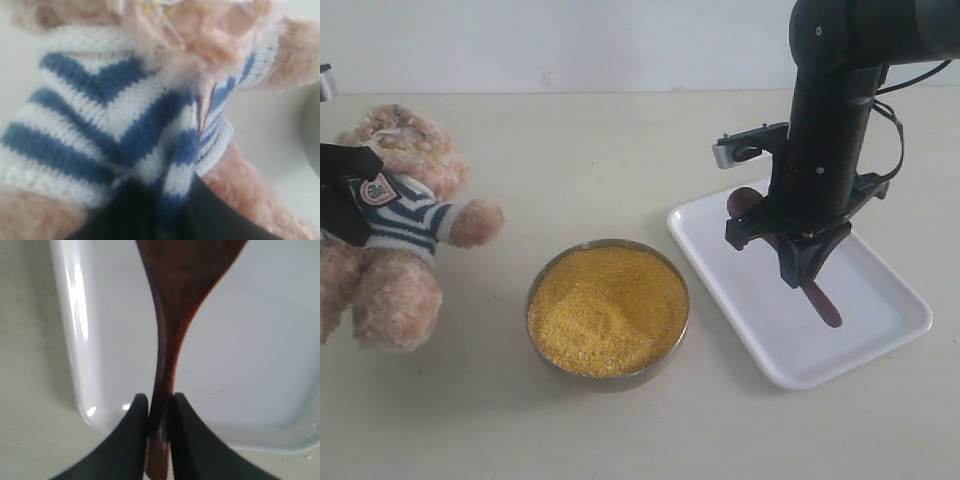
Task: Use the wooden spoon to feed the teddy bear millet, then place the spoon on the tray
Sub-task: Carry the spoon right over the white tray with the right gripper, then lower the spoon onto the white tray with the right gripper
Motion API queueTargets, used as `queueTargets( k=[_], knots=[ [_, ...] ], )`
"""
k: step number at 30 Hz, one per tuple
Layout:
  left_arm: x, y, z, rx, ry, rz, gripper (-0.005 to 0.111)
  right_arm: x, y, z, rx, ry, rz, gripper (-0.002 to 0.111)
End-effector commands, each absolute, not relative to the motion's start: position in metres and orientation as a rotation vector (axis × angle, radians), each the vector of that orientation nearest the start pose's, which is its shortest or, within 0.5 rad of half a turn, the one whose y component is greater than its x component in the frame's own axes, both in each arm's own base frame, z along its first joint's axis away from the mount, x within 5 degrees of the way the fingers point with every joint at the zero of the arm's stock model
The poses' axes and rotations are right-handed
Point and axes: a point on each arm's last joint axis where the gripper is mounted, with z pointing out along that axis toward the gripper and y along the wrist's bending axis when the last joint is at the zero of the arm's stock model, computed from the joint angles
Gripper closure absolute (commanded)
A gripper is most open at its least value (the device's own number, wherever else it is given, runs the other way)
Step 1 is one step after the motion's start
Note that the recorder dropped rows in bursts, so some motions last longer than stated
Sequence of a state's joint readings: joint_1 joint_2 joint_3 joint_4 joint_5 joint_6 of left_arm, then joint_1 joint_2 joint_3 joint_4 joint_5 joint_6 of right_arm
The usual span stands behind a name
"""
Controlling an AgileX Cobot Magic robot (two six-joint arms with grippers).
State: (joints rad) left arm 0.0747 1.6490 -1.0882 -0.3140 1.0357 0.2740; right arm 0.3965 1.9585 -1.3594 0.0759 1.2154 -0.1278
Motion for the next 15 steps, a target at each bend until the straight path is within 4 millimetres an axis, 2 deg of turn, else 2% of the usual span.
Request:
queueTargets(
  k=[1,5,15],
  knots=[
    [0.308,-0.001,0.2,0.03,3.058,-0.42,0.103,0.331,0.141,0.171,-0.806,3.207,0.064,0.109],
    [0.313,0.0,0.197,0.016,3.032,-0.402,0.103,0.334,0.143,0.164,-0.802,3.186,0.067,0.109],
    [0.316,0.003,0.178,-0.008,3.093,-0.415,0.103,0.336,0.144,0.154,-0.807,3.2,0.064,0.109]
  ],
)
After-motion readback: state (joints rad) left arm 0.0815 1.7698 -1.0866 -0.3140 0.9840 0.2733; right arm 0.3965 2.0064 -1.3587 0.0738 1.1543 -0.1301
